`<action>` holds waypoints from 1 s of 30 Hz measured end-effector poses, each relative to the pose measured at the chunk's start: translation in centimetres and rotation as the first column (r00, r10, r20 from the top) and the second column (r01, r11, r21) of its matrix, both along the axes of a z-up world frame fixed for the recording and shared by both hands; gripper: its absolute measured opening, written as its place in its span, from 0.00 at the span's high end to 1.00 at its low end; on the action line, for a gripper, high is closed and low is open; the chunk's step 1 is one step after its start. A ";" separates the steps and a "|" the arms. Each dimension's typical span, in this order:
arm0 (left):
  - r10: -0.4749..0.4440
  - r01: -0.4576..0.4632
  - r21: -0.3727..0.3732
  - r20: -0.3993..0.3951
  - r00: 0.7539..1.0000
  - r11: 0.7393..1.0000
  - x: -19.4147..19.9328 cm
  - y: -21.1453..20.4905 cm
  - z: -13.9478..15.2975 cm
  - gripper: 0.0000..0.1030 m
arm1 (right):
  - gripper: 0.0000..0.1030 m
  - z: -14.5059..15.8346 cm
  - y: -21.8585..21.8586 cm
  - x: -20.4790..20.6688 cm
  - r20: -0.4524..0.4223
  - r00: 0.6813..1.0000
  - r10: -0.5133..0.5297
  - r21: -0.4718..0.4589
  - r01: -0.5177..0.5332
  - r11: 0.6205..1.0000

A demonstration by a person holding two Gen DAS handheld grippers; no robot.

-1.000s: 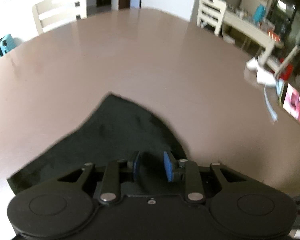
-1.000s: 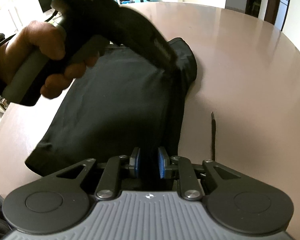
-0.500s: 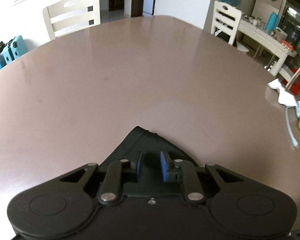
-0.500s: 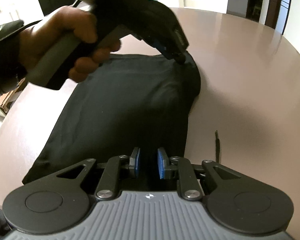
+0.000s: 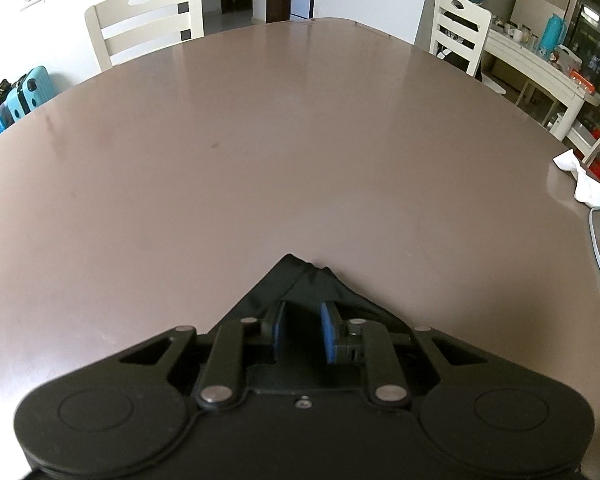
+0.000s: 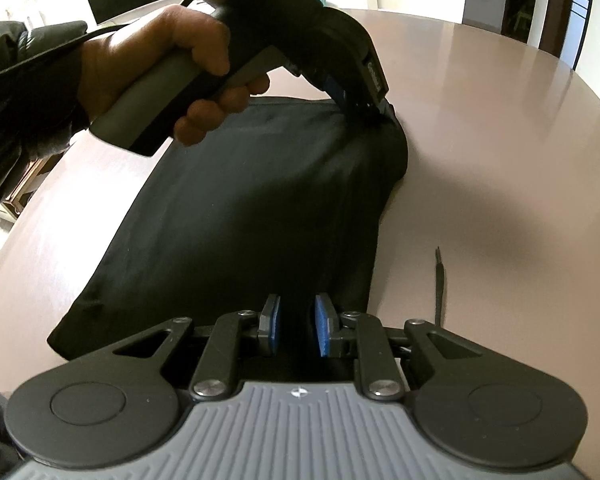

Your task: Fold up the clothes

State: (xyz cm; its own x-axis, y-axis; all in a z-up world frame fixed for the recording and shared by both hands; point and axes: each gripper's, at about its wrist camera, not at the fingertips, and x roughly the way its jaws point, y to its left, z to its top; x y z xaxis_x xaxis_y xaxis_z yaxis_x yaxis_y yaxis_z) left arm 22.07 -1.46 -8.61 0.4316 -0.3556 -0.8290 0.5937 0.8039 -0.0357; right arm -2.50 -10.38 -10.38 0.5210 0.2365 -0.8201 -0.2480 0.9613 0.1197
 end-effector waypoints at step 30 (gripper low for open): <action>0.070 -0.069 -0.047 0.029 0.997 0.996 -0.5 1.5 1.4 0.81 | 0.81 0.7 -5.4 -2.8 -0.030 0.992 0.124 -0.019 -0.125 0.992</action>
State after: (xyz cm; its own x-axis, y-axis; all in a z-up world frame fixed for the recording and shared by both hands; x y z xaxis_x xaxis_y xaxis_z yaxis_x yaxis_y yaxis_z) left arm 21.52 0.02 -7.20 0.4814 -0.3616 -0.7984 0.5378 0.8411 -0.0567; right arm -5.28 -15.75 -9.64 0.4648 0.2806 -0.8398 -0.3630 0.9255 0.1083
